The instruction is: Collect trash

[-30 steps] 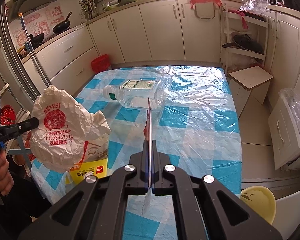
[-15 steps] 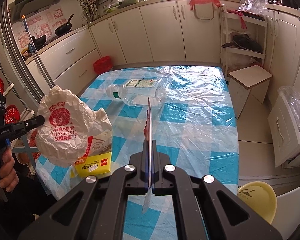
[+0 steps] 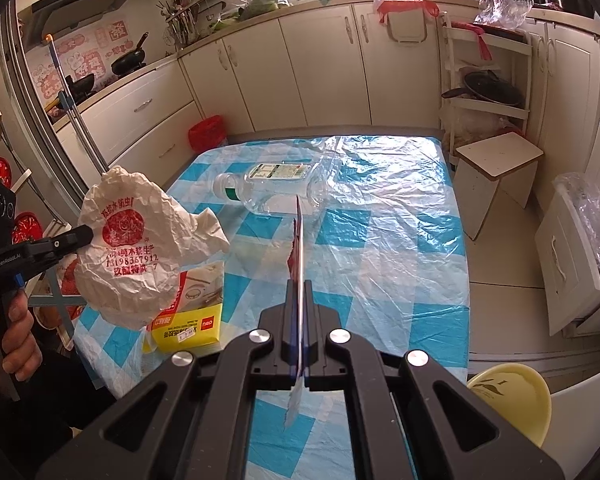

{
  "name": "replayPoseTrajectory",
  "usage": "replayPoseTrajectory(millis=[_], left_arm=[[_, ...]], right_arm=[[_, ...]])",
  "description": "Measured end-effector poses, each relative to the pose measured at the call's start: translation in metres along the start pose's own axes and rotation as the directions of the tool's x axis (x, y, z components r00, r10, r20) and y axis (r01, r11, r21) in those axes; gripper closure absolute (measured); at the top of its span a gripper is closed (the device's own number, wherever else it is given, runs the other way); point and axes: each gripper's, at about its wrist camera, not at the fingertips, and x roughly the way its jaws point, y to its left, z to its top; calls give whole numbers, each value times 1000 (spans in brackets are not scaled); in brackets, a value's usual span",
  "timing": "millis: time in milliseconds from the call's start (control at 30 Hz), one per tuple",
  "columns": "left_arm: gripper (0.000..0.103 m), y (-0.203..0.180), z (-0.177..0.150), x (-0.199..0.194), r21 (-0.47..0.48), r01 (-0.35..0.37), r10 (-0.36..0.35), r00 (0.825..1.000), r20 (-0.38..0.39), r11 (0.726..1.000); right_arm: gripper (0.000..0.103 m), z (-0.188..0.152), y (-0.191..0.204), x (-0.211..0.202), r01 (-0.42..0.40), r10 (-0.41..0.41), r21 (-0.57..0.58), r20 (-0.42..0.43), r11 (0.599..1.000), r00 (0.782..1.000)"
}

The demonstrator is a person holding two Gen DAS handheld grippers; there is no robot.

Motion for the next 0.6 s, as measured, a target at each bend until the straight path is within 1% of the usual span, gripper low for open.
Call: replayPoseTrajectory(millis=[233,600], left_arm=[[101,-1,-1,5,7,-6,6,1000,-11,1000],[101,-2,0,-2,12,-13,13,1000,-1,1000]], right_arm=[[100,0,-2,-3,8,-8,0,1,1000,1000],[100,-3,1,3,15,-15,-10,-18,1000,1000]])
